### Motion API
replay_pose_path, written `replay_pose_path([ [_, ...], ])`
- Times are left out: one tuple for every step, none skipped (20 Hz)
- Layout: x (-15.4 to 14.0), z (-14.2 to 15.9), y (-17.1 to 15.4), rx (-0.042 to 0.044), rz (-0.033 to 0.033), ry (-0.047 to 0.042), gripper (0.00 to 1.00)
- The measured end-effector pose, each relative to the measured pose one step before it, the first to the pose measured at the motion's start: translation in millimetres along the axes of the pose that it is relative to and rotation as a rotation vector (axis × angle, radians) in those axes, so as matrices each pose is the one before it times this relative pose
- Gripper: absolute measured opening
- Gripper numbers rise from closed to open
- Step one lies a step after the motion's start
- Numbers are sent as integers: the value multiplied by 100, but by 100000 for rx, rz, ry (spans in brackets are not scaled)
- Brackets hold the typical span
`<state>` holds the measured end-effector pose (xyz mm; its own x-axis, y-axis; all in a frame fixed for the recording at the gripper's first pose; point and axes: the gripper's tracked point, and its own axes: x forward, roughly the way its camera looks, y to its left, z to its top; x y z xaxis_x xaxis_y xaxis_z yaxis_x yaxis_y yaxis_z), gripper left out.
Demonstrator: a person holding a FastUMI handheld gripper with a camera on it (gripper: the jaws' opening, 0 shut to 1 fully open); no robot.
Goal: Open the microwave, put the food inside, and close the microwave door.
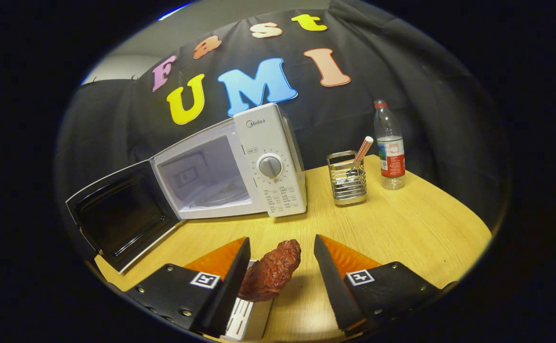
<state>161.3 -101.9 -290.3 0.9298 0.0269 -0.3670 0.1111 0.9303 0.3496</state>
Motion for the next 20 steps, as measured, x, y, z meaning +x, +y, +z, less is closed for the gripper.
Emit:
replay_pose_path([
  [392, -231, 68, 4068, 1263, -332, 67],
  [-119, 103, 295, 6679, 2094, -88, 51],
  [199, -233, 813, 7056, 5544, 1621, 36],
  [-360, -121, 44, 8693, 2309, 2147, 36],
  [647, 46, 79, 6792, 1421, 1190, 22],
  [-133, -215, 1, 2894, 1695, 1357, 22],
  [-59, -87, 95, 1341, 642, 630, 21],
  [-127, -50, 306, 1186, 1219, 190, 21],
  [202, 13, 377, 2996, 944, 390, 12],
  [-470, 170, 374, 596, 1695, -101, 12],
  [-30, -54, 196, 195, -79, 208, 12],
  [-162, -15, 157, 850, 180, 147, 12],
  [-65, 208, 326, 2809, 410, -515, 12],
  [-166, -18, 447, 2339, 839, 363, 12],
  [-26, 164, 228, 274, -316, 5, 12],
  [-147, -239, -164, -1955, -1303, 383, 12],
  [-78, 29, 178, -248, -74, -694, 12],
  [-165, -189, 341, -1290, 381, 788, 12],
  [-295, 419, 54, 513, -948, -3106, 12],
  [-92, 392, 285, -182, -14, -518, 7],
])
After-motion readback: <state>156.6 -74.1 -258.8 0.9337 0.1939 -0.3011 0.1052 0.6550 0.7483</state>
